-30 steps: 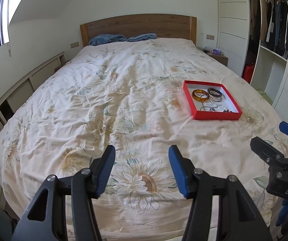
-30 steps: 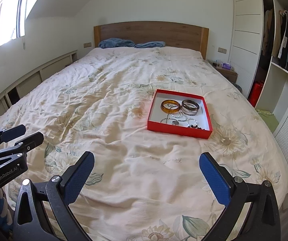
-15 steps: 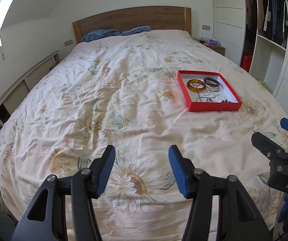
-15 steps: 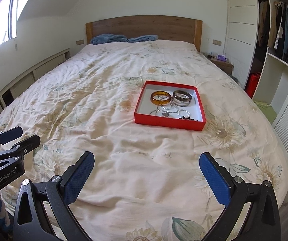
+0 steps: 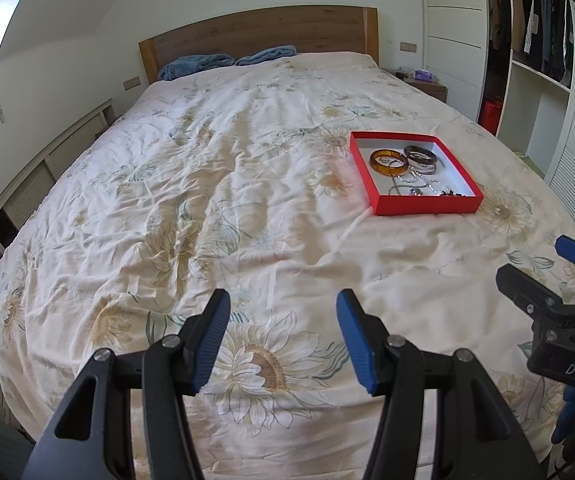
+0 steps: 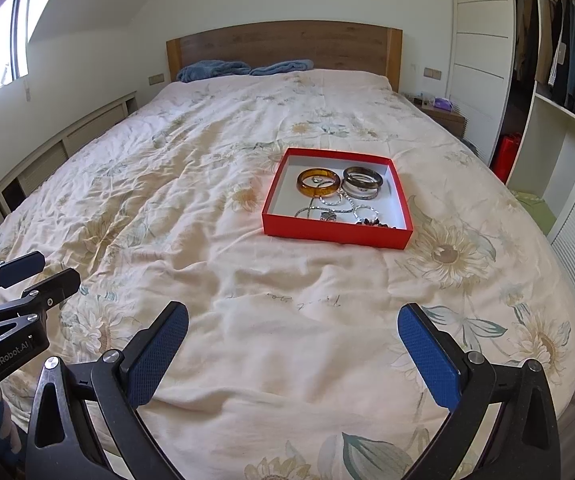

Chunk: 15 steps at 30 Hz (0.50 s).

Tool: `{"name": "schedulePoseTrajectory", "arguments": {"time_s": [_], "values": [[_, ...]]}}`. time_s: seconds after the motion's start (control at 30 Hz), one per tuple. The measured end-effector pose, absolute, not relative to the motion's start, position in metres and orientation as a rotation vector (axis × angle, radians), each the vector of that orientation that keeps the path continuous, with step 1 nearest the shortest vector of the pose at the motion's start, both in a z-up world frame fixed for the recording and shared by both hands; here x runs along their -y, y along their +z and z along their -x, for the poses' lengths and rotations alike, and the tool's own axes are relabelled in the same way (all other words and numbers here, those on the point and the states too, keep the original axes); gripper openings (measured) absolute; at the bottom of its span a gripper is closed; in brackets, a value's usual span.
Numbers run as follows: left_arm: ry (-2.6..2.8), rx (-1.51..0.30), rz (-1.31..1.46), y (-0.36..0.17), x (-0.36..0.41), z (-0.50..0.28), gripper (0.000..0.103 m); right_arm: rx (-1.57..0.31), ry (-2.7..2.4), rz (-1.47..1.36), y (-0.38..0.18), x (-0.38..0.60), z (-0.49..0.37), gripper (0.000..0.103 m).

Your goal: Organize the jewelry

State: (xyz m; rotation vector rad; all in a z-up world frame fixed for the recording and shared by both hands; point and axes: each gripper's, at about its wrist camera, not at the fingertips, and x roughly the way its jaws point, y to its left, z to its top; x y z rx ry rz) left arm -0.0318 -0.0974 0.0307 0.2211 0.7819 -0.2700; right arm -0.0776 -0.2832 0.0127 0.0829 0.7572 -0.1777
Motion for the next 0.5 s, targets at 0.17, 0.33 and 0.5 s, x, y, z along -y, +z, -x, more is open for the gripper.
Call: {"name": "schedulePoseTrajectory", "arguments": {"time_s": [0.17, 0.33, 0.5], "values": [[-0.271, -0.778, -0.219, 0.03, 0.097, 0.032, 0.053, -0.764, -0.172, -0.081, 0.011, 0.281, 0.076, 0.103], [-0.274, -0.774, -0.216, 0.03, 0.097, 0.03, 0.053, -0.769, -0.169, -0.075, 0.01, 0.277, 0.076, 0.103], [-0.272, -0.774, -0.214, 0.03, 0.097, 0.031, 0.053, -0.773, -0.167, -0.062, 0.01, 0.273, 0.075, 0.103]]}}
